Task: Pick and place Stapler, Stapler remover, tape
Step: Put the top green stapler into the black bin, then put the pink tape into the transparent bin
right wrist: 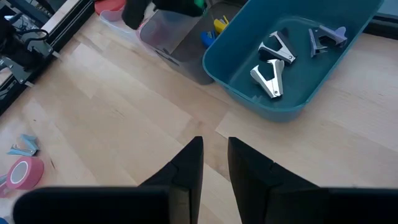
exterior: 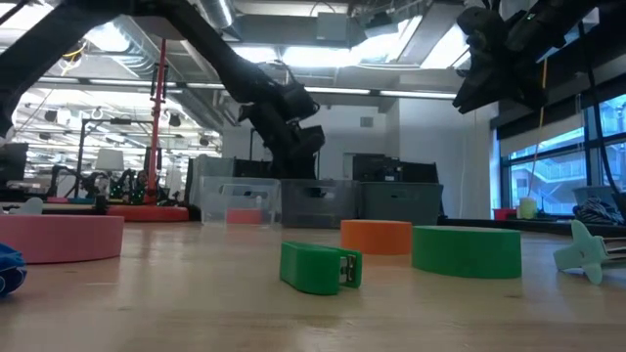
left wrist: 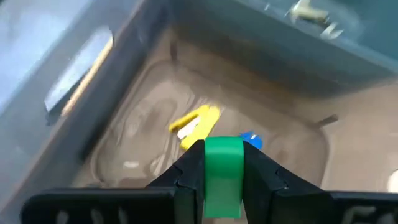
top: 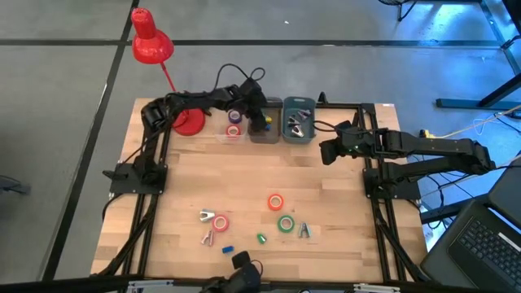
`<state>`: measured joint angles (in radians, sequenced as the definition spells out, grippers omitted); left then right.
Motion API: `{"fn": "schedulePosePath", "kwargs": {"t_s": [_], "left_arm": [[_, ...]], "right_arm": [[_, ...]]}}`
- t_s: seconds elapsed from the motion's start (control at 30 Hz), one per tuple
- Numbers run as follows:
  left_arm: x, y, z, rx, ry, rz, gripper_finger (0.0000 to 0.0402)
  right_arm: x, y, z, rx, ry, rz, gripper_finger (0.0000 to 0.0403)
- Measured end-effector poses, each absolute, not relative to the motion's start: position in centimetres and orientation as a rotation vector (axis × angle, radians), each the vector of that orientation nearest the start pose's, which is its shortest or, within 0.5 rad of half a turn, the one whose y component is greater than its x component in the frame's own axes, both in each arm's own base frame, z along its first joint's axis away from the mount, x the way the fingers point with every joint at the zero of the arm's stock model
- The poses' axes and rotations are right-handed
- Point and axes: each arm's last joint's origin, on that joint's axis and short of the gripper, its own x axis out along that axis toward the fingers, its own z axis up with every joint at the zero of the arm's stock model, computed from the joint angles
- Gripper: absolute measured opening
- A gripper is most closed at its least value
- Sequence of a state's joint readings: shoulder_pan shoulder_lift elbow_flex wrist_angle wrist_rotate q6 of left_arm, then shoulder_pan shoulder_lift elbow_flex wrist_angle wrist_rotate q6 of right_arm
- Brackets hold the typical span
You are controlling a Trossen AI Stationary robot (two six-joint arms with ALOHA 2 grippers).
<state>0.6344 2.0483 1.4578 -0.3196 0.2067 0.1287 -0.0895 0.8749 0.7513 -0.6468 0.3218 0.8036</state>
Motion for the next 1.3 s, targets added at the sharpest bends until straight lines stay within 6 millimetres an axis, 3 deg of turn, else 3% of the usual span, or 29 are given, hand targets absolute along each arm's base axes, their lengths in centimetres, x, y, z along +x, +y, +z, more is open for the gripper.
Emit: {"fn": "schedulePosePath", "kwargs": {"t_s": [0.1, 0.3, 0.43, 0.57, 0.67, 0.87, 1.13, 1.3], "left_arm": [[35.6, 25.5, 17.3, -0.264, 0.858, 0.347, 0.0069], [35.6, 25.4, 17.6, -0.283, 0.851, 0.358, 0.0174], [35.5, 25.3, 18.2, -0.315, 0.835, 0.354, 0.0222], [34.9, 24.5, 20.3, -0.443, 0.791, 0.297, 0.0238], [33.9, 22.8, 22.1, -0.528, 0.846, 0.244, 0.0236], [31.7, 15.0, 24.5, -0.493, 1.163, 0.119, 0.0231], [28.5, 1.7, 23.0, -0.347, 1.341, -0.154, 0.0230], [26.2, -4.0, 22.3, -0.178, 1.323, -0.243, 0.0230]], "right_arm": [[16.8, -2.4, 26.9, 0.662, 0.568, -0.674, 0.0076], [16.8, -2.4, 26.9, 0.660, 0.569, -0.673, 0.0076], [16.8, -2.4, 26.9, 0.652, 0.572, -0.670, 0.0076], [16.8, -2.4, 26.9, 0.650, 0.585, -0.651, 0.0076], [16.8, -2.3, 26.8, 0.652, 0.596, -0.635, 0.0076], [16.5, -2.3, 26.5, 0.643, 0.647, -0.642, 0.0076], [16.4, -2.3, 26.4, 0.638, 0.662, -0.649, 0.0076], [16.4, -2.3, 26.4, 0.629, 0.653, -0.658, 0.0076]]}}
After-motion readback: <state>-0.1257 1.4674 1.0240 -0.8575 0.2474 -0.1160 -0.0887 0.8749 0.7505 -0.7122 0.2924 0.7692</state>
